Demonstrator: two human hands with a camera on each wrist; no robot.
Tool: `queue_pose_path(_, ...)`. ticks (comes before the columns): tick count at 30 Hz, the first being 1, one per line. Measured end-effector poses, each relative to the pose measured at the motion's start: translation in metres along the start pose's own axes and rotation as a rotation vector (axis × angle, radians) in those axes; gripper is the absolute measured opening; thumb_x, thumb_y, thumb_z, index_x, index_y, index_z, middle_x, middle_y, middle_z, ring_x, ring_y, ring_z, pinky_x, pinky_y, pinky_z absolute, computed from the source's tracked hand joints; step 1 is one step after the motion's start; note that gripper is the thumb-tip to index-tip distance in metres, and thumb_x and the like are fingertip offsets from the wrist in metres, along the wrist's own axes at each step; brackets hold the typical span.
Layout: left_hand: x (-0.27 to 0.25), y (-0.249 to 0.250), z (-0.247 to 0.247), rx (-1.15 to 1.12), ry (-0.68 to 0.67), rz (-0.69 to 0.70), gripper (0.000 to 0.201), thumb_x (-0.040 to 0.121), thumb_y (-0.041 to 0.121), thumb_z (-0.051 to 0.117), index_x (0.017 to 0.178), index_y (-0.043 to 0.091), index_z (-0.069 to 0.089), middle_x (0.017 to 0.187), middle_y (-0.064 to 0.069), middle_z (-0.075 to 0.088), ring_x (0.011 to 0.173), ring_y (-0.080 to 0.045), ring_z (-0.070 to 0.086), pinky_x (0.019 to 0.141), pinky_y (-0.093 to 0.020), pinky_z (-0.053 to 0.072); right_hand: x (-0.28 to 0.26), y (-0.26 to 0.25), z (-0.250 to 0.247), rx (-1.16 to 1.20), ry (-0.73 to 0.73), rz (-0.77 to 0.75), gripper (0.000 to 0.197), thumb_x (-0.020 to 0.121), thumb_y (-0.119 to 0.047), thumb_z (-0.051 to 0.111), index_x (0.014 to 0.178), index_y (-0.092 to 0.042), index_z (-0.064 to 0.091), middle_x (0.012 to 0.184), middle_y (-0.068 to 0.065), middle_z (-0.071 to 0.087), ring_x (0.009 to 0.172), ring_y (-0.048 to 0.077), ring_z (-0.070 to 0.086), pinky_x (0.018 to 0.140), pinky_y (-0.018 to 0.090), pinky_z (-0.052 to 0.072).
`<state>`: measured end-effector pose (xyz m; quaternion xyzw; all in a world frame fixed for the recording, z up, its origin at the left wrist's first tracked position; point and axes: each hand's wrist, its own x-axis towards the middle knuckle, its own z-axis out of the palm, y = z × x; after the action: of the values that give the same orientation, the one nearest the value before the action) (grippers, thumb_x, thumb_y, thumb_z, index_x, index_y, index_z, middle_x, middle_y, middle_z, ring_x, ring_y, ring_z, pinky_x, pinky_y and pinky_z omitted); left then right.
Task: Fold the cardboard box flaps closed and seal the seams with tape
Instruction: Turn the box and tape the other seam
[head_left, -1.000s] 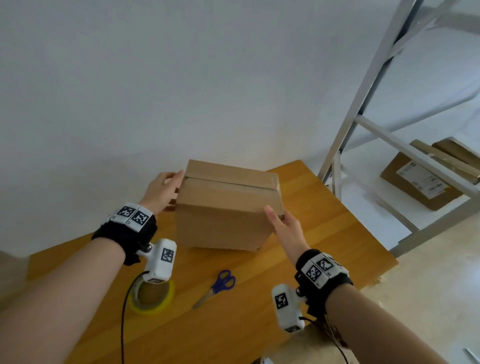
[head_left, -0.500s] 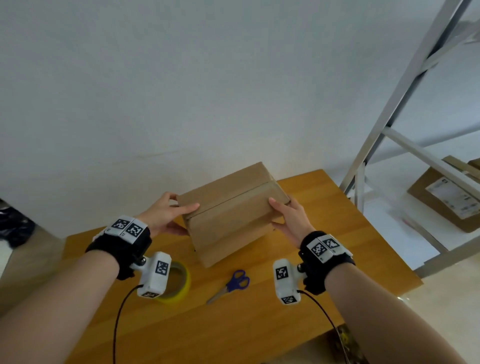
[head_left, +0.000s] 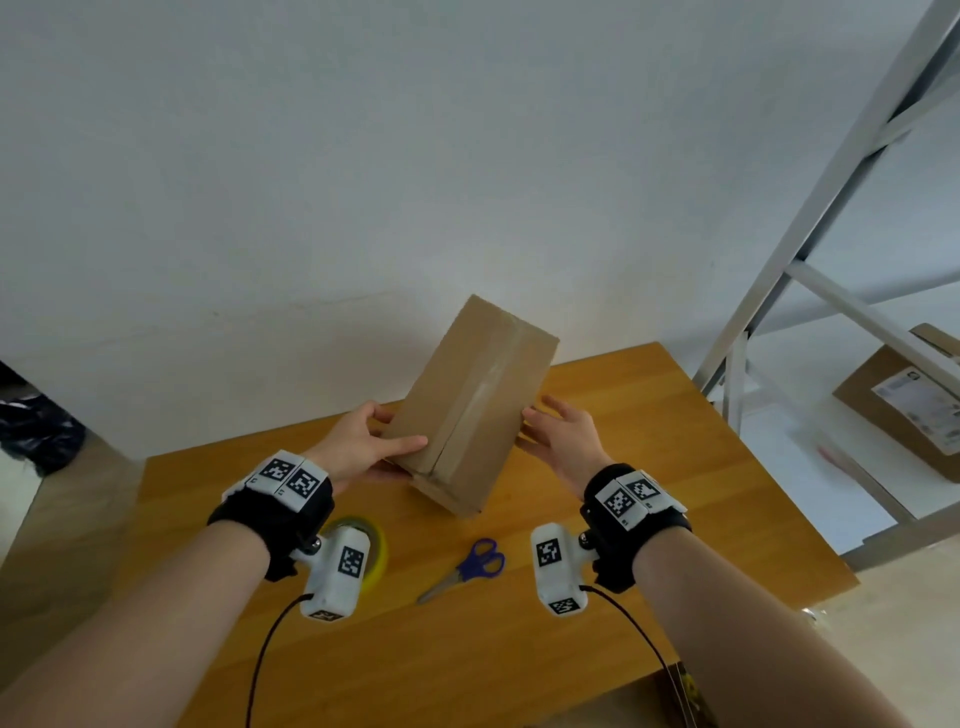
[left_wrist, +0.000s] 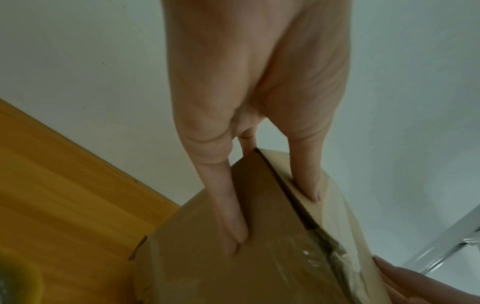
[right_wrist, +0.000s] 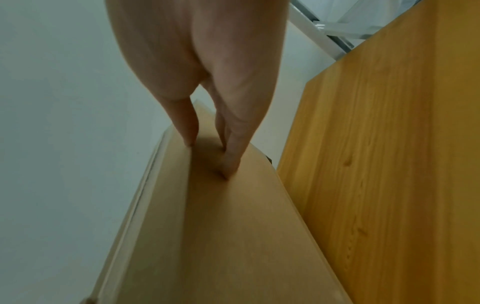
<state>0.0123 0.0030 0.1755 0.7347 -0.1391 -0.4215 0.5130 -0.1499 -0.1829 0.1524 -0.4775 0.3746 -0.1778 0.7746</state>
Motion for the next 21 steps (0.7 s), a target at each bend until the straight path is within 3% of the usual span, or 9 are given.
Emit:
queue_pose_path(3,0.001,0.000,0.008,-0.033,0.006,-0.002,0.046,0.072,0.013,0.076,0.106,0.011,0.044,0.112,-0.018,0.058,0.093,-0.033,0.065,0.070,-0.044,0.058,0.001,-0.001,-0.001,-0.106,-0.051,0.017,0.043,0.094,-0.004,0.054,0.137,-0.006,0.047,0.122,0.007,0.062,0.108,0.026,0.062,0.087,0.043,0.055)
queue_pose_path(7,-0.002,-0.002,0.016,-0.068,-0.045,-0.035,0.039,0.078,0.011,0.070,0.105,0.011,0.042,0.110,-0.023,0.060,0.084,-0.036,0.068,0.065,-0.041,0.059,0.004,-0.006,-0.009,-0.093,-0.055,0.078,0.046,0.092,-0.014,0.061,0.134,-0.017,0.045,0.126,0.007,0.056,0.110,0.031,0.059,0.078,0.044,0.057)
queue_pose_path(11,-0.001,-0.005,0.018,-0.078,-0.077,-0.073,0.039,0.081,0.012,0.068,0.109,0.014,0.040,0.114,-0.024,0.060,0.085,-0.038,0.068,0.074,-0.045,0.058,0.011,-0.009,-0.008,-0.164,-0.043,0.058,0.042,0.088,-0.012,0.065,0.126,-0.010,0.049,0.121,0.011,0.059,0.106,0.028,0.061,0.080,0.042,0.056)
queue_pose_path(15,-0.001,-0.010,0.020,-0.117,-0.096,-0.085,0.057,0.081,0.016,0.068,0.128,0.026,0.036,0.121,-0.019,0.058,0.086,-0.037,0.068,0.074,-0.041,0.058,0.021,-0.011,-0.005,-0.231,-0.091,0.015,0.049,0.086,0.001,0.063,0.132,-0.008,0.050,0.121,0.008,0.062,0.106,0.024,0.062,0.082,0.034,0.055)
queue_pose_path(21,0.003,-0.015,0.025,-0.157,-0.084,-0.111,0.060,0.085,0.011,0.064,0.134,0.030,0.035,0.126,-0.017,0.055,0.090,-0.037,0.068,0.081,-0.046,0.056,0.033,-0.010,-0.006,-0.286,-0.099,-0.039,0.045,0.089,0.001,0.059,0.132,-0.005,0.051,0.123,0.008,0.063,0.110,0.023,0.061,0.090,0.037,0.053)
